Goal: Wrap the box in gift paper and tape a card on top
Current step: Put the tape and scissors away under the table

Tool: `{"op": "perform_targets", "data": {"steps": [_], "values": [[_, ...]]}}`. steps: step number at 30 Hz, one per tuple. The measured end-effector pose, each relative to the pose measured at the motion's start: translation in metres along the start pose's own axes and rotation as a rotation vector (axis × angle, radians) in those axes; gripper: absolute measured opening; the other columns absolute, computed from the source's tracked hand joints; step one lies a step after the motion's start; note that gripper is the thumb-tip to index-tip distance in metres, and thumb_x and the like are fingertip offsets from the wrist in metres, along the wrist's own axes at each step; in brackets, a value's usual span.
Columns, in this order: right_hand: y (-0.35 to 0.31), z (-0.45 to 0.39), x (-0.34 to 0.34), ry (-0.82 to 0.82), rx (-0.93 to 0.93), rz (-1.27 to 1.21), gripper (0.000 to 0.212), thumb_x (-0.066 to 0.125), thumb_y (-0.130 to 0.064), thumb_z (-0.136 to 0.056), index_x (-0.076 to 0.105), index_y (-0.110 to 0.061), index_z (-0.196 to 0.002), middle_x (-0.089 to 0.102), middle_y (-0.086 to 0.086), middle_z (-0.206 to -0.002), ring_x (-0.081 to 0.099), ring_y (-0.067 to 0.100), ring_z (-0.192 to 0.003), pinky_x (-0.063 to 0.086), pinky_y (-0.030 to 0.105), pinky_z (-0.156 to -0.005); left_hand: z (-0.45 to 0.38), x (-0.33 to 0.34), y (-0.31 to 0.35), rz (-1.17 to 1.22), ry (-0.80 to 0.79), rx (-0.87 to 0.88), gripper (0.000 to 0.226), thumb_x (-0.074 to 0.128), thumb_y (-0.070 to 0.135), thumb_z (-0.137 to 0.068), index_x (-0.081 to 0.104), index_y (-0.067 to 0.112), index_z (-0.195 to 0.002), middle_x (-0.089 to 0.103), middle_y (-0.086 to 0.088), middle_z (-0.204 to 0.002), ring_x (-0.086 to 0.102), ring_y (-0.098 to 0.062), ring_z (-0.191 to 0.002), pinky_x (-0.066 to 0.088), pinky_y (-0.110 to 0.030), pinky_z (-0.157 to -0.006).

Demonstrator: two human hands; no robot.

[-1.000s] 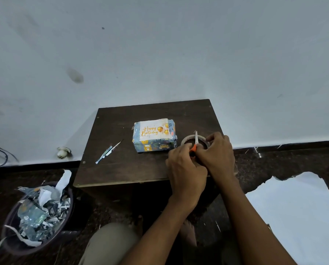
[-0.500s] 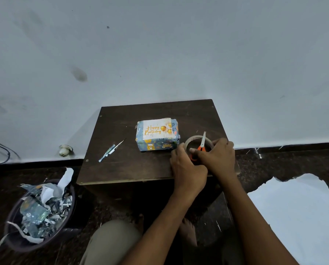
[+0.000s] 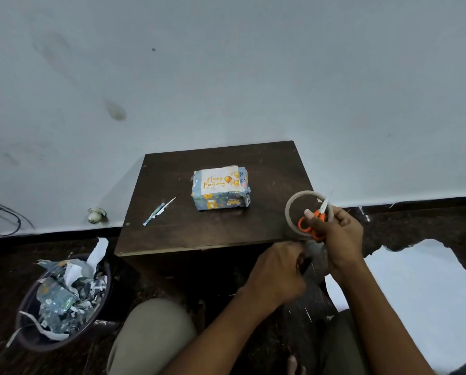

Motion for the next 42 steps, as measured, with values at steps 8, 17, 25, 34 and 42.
{"op": "perform_targets", "data": {"steps": [8,17,25,34,42], "values": [[-0.034,0.007,-0.042,0.12,-0.103,0.123,0.019,0.085,-0.004,-0.078,0.074,-0.008,-0.094,0.074,0.015,-0.084,0.07,0.019,-0.072,0.055,0.027,-0.063,-0.009,0.075,-0.017,-1.064,-0.205,0.371,0.083,0.059,0.04,-0.074,0.044,0.009,-0.149,0.039,-0.01,-0.16,0.037,-0.024,-0.147,0.036,-0.044,-0.116],[-0.036,0.028,-0.077,0.149,-0.022,0.169,0.013,0.081,-0.001,-0.081,0.07,-0.004,-0.088,0.065,0.005,-0.072,0.058,0.005,-0.052,0.045,0.016,-0.047,-0.03,0.087,0.025,-1.627,-0.084,0.561,0.083,0.028,0.043,-0.102,-0.005,-0.013,-0.153,-0.007,-0.029,-0.165,-0.011,-0.047,-0.153,0.001,-0.054,-0.125],[-0.026,0.021,-0.108,0.083,0.156,0.307,0.011,0.079,-0.002,-0.083,0.068,-0.003,-0.086,0.061,0.008,-0.07,0.047,0.01,-0.048,0.04,0.019,-0.044,0.008,0.105,0.048,-0.895,-0.263,0.371,0.042,0.071,0.032,-0.082,0.062,0.011,-0.118,0.059,-0.014,-0.116,0.057,-0.032,-0.104,0.045,-0.038,-0.079],[0.051,0.022,-0.072,-0.139,0.518,0.553,0.011,0.073,0.006,-0.079,0.065,-0.001,-0.081,0.059,0.015,-0.074,0.036,0.011,-0.037,0.031,0.021,-0.045,0.046,0.027,0.032,-0.216,-0.248,-0.047,0.02,0.069,0.021,-0.083,0.079,0.02,-0.101,0.074,-0.011,-0.093,0.068,-0.03,-0.093,0.055,-0.033,-0.08],[0.13,0.01,-0.004,-0.276,0.601,0.37,0.013,0.08,-0.004,-0.083,0.071,0.0,-0.092,0.071,0.013,-0.081,0.066,0.018,-0.065,0.052,0.032,-0.055,0.077,0.033,0.03,-0.164,-0.36,-0.073,0.03,0.069,0.011,-0.081,0.078,0.024,-0.107,0.073,-0.003,-0.103,0.065,-0.022,-0.1,0.056,-0.034,-0.087]]}}
Point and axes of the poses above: each hand's wrist, its own z-axis away from the middle knuckle, its own x-axis out of the palm, y = z × x, the point moved 4 cm from there along -z, towards the middle knuckle
